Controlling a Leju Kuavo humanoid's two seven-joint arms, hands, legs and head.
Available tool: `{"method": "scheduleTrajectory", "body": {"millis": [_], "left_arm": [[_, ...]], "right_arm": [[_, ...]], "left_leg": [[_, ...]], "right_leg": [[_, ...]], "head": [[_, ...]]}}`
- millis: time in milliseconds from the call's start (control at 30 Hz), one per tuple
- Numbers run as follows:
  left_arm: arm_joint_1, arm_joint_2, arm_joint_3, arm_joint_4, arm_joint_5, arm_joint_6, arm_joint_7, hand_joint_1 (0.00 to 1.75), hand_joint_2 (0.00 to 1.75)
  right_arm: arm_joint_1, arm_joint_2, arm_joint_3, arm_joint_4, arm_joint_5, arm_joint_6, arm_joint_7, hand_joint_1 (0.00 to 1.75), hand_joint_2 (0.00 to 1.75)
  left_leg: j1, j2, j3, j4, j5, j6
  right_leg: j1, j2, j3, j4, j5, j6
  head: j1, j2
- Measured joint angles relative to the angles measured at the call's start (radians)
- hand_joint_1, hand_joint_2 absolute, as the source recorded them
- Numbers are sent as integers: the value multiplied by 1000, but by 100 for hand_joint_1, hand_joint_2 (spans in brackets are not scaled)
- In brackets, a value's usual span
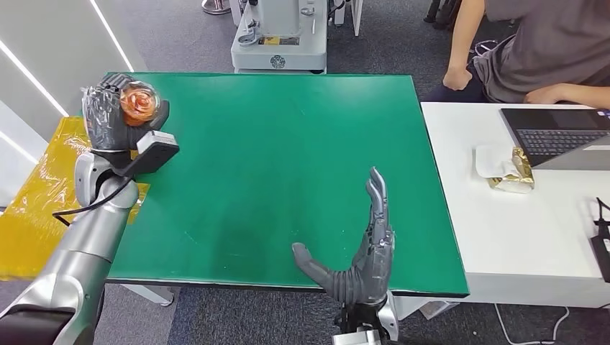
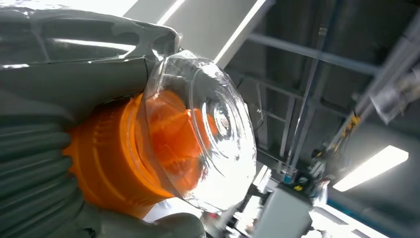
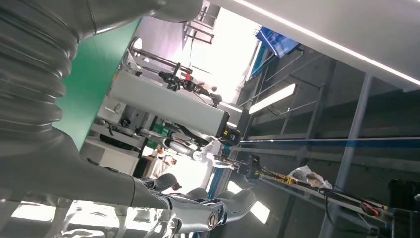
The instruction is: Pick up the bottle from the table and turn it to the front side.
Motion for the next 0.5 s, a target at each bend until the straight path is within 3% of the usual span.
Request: {"method": "scheduleTrajectory", "body": {"millis": [133, 500], "left_arm": [[-16, 22, -67, 84, -182, 56, 99, 175, 175], [-38, 40, -117, 167, -199, 61, 109, 175, 175]], "right_arm": [[7, 0, 2, 4, -7, 0, 0, 0, 175], [11, 0, 3, 9, -8, 0, 0, 0, 175]], "left_leg": [[0, 0, 0, 0, 0, 0], [0, 0, 0, 0, 0, 0]], "right_leg": [[0, 0, 0, 0, 0, 0], [0, 0, 0, 0, 0, 0]], "head": [[0, 0], [0, 0]]}}
